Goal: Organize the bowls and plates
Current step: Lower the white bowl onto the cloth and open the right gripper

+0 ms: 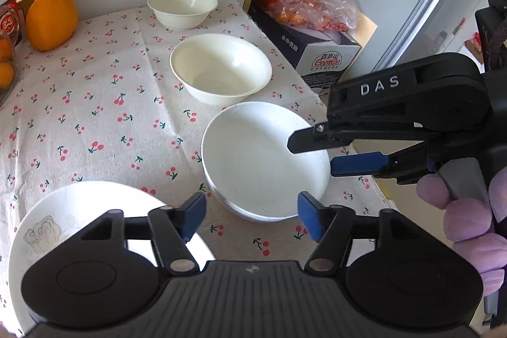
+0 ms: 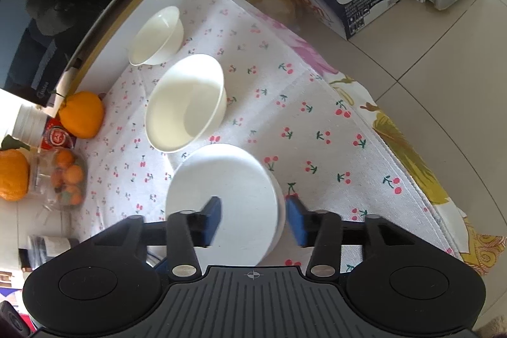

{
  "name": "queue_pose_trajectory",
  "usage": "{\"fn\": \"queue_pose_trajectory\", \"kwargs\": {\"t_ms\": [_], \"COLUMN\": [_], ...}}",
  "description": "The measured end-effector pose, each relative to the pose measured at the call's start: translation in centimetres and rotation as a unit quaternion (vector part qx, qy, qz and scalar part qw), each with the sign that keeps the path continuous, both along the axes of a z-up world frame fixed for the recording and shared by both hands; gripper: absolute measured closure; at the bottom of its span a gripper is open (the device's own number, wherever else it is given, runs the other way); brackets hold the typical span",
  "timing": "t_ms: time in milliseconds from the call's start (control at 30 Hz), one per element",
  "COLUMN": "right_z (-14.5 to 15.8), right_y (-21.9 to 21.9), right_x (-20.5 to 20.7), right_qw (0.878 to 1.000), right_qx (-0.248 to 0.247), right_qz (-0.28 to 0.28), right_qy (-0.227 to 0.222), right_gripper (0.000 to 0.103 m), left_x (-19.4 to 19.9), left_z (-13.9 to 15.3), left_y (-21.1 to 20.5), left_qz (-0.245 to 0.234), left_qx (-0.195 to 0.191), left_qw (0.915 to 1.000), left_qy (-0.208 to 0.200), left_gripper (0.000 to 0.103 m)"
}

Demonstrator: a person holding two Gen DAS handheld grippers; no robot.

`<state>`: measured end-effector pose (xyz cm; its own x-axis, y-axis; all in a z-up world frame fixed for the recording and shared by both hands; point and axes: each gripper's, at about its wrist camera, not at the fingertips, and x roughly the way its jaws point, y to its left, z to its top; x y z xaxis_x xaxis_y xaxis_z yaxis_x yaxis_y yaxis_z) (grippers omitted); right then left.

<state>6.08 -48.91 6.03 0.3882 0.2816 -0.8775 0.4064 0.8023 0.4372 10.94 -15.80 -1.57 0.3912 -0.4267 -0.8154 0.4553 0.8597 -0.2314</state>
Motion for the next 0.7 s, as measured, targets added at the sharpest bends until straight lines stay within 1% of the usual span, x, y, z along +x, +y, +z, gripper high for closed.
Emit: {"fn": "queue_pose_trajectory", "kwargs": {"t_ms": [100, 167, 333, 400, 467, 533, 700], "right_z": [0.2, 0.3, 0.5, 0.7, 0.8, 0.9, 1.1], "right_y": [-0.1, -0.3, -0.7, -1.0, -1.3, -1.6, -2.3], "right_x": [0.0, 0.0, 0.0, 0.0, -0.1, -0.1, 0.0], "right_qw": [1.000, 1.000, 1.000, 0.999, 0.999, 0.998, 0.996], "right_qx": [0.003, 0.006, 0.013, 0.017, 0.023, 0.029, 0.041], "right_qz": [-0.001, -0.002, -0.008, -0.012, -0.018, -0.026, -0.043], "right_qy": [-0.005, -0.007, -0.018, -0.024, -0.033, -0.043, -0.069], "right_gripper": [0.050, 0.044, 0.036, 0.033, 0.029, 0.028, 0.024], "left_x": [0.0, 0.0, 0.2, 0.2, 0.3, 0.6, 1.2], "left_z": [0.2, 0.4, 1.1, 1.3, 1.5, 1.7, 1.9], "left_y": [0.1, 0.2, 0.6, 0.7, 0.9, 1.1, 1.8], "left_qz": [0.000, 0.001, 0.007, 0.011, 0.016, 0.024, 0.048], "left_qx": [0.000, -0.001, -0.005, -0.005, -0.003, -0.004, -0.016], "left_qw": [1.0000, 1.0000, 0.9999, 0.9997, 0.9994, 0.9990, 0.9969], "left_qy": [-0.004, -0.005, -0.014, -0.022, -0.031, -0.037, -0.061], "left_gripper": [0.032, 0.030, 0.015, 0.011, 0.009, 0.006, 0.002]}}
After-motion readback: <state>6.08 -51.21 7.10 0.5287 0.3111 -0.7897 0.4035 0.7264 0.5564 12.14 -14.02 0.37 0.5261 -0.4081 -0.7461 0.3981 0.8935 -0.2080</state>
